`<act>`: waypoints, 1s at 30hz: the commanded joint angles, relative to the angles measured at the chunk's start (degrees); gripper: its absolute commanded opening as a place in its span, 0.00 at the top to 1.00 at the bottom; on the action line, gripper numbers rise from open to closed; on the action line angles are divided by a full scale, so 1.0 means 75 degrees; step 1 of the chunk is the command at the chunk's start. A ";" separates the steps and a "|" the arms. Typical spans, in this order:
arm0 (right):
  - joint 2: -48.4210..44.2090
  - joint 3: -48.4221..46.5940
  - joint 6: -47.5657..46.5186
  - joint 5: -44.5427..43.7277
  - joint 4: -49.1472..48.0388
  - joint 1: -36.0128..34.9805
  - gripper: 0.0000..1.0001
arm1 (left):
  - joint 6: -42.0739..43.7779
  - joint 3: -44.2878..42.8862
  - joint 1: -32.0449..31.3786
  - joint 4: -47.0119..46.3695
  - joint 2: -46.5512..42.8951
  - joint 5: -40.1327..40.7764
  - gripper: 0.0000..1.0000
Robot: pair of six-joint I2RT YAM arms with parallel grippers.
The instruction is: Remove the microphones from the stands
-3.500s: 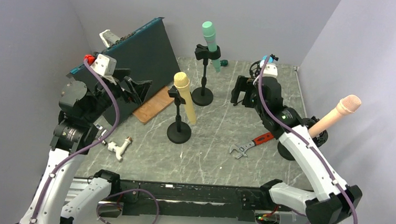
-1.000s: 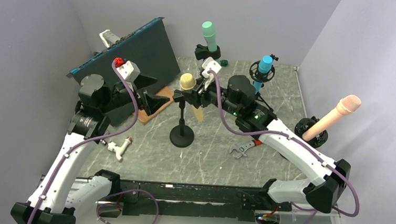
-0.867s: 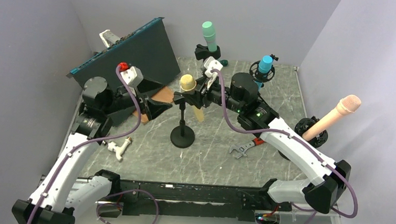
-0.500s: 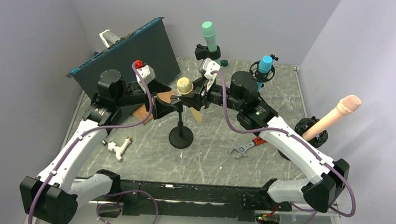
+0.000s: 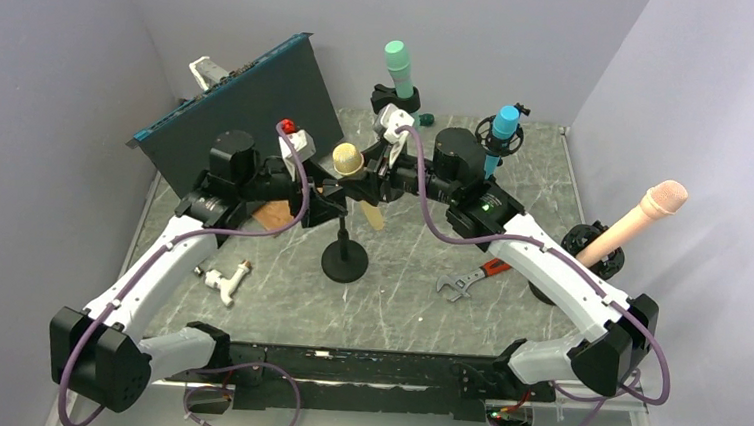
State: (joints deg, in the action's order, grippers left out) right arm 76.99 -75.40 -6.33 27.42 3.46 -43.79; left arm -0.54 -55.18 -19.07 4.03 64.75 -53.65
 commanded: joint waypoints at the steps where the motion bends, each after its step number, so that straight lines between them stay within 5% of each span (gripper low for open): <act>1: 0.0043 -0.0190 0.0300 0.0309 0.0172 -0.0018 1.00 | 0.0177 -0.0371 -0.0065 -0.0166 -0.0039 -0.0073 0.23; 6: 0.0016 -0.0154 0.0374 0.0250 0.0145 -0.0021 1.00 | 0.0124 -0.0360 -0.0103 -0.0265 -0.0078 -0.0079 0.49; 11: -0.0005 -0.0207 0.0426 0.0087 0.0157 -0.0025 1.00 | 0.0214 -0.0540 -0.0117 0.0051 0.0001 0.0075 0.99; 23: -0.0671 -0.0631 0.0687 -0.2241 0.0258 -0.0022 1.00 | 0.0365 -0.0420 -0.0108 0.0168 -0.0275 0.1021 1.00; 30: -0.1391 -0.0841 0.1105 -0.5308 0.0386 -0.0009 1.00 | 0.0467 -0.0119 -0.0106 -0.0008 -0.0788 0.2443 1.00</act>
State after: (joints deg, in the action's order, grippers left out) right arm 70.72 -76.93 -0.36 3.84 7.73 -43.97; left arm 1.10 -56.25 -19.99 7.07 62.59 -44.07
